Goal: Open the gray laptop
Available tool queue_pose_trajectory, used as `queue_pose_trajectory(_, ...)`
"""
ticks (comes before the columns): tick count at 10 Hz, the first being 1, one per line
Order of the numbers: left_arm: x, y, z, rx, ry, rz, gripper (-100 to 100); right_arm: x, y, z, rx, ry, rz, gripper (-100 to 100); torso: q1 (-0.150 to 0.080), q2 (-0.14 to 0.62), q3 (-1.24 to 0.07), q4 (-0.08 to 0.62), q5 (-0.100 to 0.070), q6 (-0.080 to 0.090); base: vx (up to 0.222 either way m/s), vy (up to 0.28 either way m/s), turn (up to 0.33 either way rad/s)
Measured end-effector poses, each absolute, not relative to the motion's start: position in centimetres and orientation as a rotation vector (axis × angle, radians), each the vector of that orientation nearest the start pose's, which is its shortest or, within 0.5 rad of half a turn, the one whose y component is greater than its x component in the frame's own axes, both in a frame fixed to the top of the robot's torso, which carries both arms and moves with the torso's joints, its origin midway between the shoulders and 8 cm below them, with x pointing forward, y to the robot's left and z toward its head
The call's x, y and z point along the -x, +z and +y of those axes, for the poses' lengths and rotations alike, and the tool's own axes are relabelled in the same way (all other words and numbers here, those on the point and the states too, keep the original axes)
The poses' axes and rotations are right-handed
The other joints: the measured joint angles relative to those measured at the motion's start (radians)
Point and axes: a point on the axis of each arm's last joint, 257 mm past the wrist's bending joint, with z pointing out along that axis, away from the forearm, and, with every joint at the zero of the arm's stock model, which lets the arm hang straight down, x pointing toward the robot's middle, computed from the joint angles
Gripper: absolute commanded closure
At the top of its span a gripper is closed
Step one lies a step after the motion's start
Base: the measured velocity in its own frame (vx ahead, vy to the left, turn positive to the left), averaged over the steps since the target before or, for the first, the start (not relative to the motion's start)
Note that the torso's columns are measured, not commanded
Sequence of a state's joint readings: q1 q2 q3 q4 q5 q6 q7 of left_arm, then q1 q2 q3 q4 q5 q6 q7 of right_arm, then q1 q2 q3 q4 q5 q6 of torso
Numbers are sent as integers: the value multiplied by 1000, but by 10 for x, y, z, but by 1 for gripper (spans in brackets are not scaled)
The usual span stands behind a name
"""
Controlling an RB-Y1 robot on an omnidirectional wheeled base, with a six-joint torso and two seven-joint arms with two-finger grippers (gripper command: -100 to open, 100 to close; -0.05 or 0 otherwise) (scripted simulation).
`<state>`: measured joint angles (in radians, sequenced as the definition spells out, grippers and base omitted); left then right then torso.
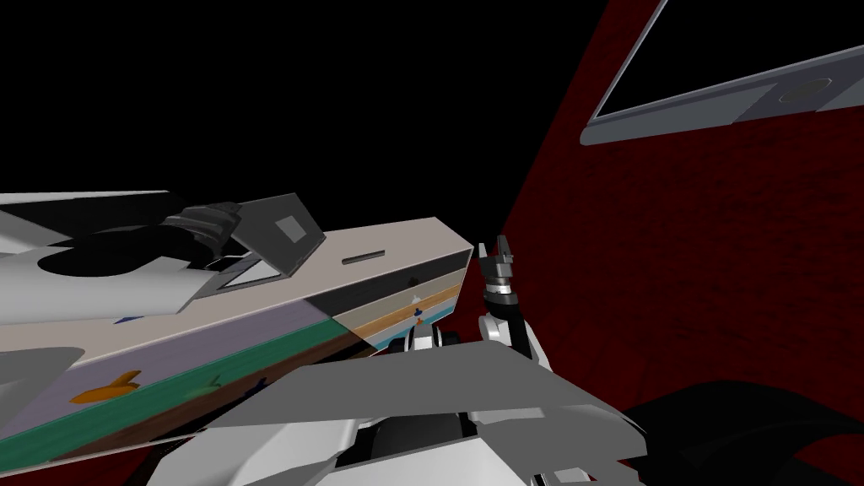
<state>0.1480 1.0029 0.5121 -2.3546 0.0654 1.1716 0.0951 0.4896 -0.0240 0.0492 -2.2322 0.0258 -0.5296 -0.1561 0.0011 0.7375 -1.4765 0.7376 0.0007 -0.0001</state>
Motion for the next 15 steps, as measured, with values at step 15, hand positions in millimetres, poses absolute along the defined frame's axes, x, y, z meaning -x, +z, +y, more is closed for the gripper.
queue_pose_trajectory(15,-428,63,572,1410,-510,1028,100,-352,11,-257,-700,1484,616,0,-2,2,2,2,-2,0,-48,62,-10)
